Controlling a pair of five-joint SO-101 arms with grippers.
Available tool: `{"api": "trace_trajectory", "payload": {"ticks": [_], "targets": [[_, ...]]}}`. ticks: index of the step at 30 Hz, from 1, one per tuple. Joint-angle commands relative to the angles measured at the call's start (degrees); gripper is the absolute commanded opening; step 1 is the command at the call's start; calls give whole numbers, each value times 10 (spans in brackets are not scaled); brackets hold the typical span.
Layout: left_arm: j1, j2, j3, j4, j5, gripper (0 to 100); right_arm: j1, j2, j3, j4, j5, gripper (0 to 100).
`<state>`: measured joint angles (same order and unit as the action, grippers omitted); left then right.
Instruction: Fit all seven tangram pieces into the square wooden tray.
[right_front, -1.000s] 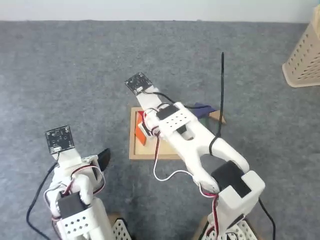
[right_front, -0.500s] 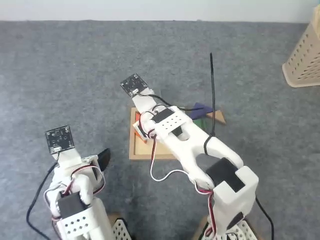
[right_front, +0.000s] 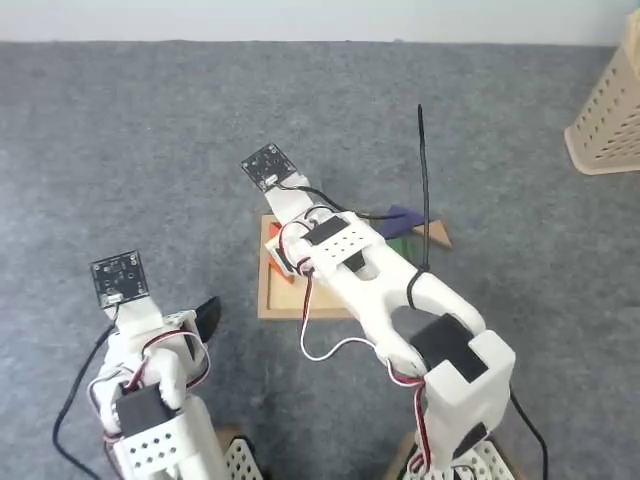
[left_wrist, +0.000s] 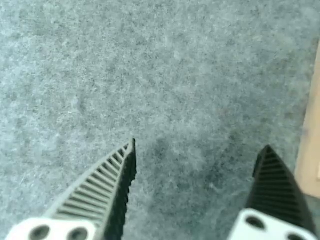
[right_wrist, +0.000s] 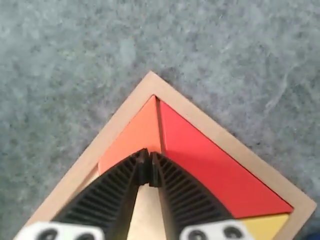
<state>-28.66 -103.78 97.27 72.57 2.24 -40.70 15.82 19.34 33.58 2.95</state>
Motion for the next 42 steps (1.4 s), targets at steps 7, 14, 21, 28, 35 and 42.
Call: {"api": "trace_trajectory", "payload": {"ticks": [7,14,21,28,35,42], "targets": [[1,-7,-7,-1,-1,354,-5,-222,-15,150,-3,8],[1,-7,-7,-1,-1,354,99,-374,-14,363,0,9],[1,-7,-7,-1,-1,354,276,-381,6,450,91,11],[1,-7,-7,-1,-1,354,301,-327,86,368,124,95],[1,-7,-7,-1,-1,354,304,-248,40,353,243,186],[1,-7,-7,-1,-1,354,303,-164,-30,356,361,188]]}}
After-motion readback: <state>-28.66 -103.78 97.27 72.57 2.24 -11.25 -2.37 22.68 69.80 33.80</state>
